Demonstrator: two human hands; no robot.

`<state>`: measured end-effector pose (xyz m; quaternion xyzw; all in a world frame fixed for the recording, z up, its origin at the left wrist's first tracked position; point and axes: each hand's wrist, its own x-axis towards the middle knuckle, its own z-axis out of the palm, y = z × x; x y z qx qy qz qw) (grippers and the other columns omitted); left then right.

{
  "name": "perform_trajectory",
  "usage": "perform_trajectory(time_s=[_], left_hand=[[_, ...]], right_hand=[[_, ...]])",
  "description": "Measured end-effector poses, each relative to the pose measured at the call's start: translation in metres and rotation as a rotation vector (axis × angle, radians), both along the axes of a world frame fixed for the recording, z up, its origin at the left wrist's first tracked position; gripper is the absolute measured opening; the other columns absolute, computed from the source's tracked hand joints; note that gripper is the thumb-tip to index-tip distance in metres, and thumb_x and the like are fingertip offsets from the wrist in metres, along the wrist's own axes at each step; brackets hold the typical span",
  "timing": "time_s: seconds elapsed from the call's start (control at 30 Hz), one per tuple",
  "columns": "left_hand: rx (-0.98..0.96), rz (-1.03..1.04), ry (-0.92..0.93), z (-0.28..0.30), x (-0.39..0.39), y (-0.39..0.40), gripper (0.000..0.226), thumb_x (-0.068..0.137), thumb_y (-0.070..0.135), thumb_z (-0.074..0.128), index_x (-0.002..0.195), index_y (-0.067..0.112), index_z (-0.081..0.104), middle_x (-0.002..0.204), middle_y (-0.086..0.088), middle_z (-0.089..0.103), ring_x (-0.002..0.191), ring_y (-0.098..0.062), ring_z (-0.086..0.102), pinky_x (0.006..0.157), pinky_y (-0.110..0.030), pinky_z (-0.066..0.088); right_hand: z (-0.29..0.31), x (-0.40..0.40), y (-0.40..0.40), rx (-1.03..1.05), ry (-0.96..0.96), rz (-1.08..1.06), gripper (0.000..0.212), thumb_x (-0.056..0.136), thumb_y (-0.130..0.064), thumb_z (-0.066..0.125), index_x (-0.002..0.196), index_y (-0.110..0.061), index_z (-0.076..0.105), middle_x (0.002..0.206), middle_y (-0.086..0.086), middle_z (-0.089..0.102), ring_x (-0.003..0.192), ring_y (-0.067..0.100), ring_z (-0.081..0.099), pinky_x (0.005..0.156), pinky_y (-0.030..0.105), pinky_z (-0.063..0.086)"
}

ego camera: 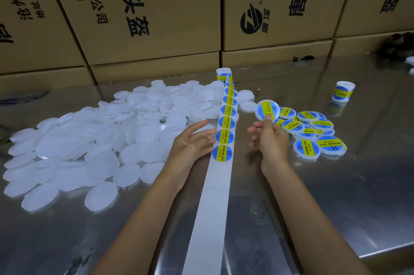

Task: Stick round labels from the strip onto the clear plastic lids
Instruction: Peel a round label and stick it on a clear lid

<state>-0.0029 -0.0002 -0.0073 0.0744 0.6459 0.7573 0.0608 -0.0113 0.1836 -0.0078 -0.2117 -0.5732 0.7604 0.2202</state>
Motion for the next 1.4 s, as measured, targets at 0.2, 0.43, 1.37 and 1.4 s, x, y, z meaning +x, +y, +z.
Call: perform_trajectory(time_s=[0.2,0.43,1.37,1.4], left_hand=[[-0.111,0.071,0.011,-0.003,0.0,0.004,0.027,0.095,0.003,0.062,0.115,0.02,0.069,0.114,-0.005,0.075,0.106,-0.023,0.072,0.103,-0.044,0.053],[-0.188,0.058,0.043,0.0,0.005,0.008,0.03,0.093,-0.006,0.061,0.12,0.006,0.067,0.113,-0.011,0.075,0.111,-0.024,0.069,0.102,-0.039,0.053],[-1.316,0.23,0.635,-0.022,-0.02,-0.006,0.036,0.1,0.021,0.045,0.128,0.027,0.066,0.162,0.005,0.034,0.154,-0.014,0.012,0.123,-0.039,-0.007],[-1.302,0.232,0.639,-0.021,-0.02,-0.006,0.034,0.099,0.02,0.046,0.124,0.027,0.068,0.161,0.006,0.036,0.154,-0.013,0.013,0.123,-0.038,-0.007]], right_hand=[[0.005,0.0,0.021,-0.4,0.041,-0.052,0.033,0.107,-0.025,0.04,0.092,-0.002,0.059,0.085,0.012,0.067,0.065,0.015,0.058,0.051,0.019,0.052],[0.008,0.002,0.034,-0.607,0.086,0.055,0.04,0.108,-0.023,0.035,0.136,0.003,0.047,0.125,0.015,0.061,0.107,0.021,0.059,0.089,0.028,0.048],[-0.024,-0.005,-0.029,1.305,0.096,0.431,0.013,0.087,-0.025,0.058,0.099,-0.031,0.059,0.109,-0.018,0.06,0.137,0.006,0.035,0.114,0.037,0.018],[-0.024,-0.004,-0.029,1.304,0.103,0.434,0.011,0.087,-0.022,0.059,0.095,-0.03,0.058,0.106,-0.017,0.059,0.135,0.007,0.037,0.114,0.038,0.019]])
